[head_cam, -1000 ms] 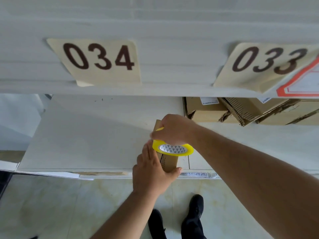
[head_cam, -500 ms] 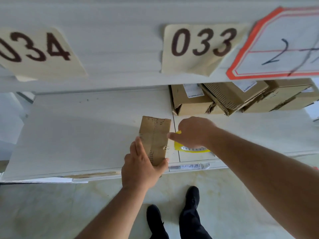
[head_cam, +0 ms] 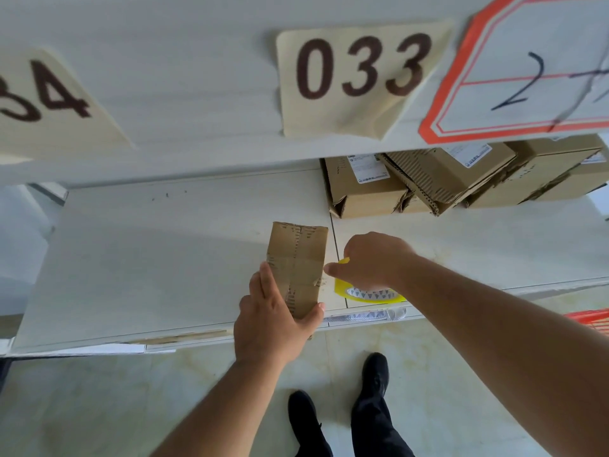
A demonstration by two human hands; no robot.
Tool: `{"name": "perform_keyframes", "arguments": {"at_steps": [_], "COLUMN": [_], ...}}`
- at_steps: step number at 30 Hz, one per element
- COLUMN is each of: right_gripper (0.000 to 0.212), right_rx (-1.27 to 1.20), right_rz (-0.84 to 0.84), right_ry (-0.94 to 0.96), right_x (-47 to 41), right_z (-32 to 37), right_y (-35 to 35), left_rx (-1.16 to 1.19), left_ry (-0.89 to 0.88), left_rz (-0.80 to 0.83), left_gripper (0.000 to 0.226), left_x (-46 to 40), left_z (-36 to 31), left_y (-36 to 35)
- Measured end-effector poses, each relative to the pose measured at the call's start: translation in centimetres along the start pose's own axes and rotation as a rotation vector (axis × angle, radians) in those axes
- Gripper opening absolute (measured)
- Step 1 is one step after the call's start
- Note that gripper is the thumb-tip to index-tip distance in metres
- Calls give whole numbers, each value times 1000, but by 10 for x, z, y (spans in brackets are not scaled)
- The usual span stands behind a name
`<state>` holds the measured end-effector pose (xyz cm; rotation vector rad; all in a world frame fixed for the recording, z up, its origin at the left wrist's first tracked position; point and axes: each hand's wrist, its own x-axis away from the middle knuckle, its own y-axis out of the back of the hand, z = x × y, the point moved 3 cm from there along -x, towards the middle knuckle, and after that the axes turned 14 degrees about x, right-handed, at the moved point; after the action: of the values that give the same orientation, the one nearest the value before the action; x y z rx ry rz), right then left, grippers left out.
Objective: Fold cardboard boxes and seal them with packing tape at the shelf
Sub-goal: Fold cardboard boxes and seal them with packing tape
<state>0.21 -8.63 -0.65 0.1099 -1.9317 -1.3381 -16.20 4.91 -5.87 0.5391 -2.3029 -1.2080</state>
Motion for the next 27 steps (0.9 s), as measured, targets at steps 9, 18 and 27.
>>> {"name": "perform_keyframes", "arguments": {"at_steps": [9,18,27], "right_gripper": [75,75,68], "right_rx": [-9,-35,-177], "right_rz": [35,61,118], "right_ry": [-6,-2,12], "right_x": [0,-7,0], "right_z": [3,6,6], "right_y": [-9,-15,-3], "left_rx": [-12,-38,-28], "left_ry": [0,38,53], "left_rz": [21,76,83], "left_gripper": [128,132,96], "left_x": [0,-4,-15], "left_z": [1,-6,-30], "left_y": [0,-2,-5]}}
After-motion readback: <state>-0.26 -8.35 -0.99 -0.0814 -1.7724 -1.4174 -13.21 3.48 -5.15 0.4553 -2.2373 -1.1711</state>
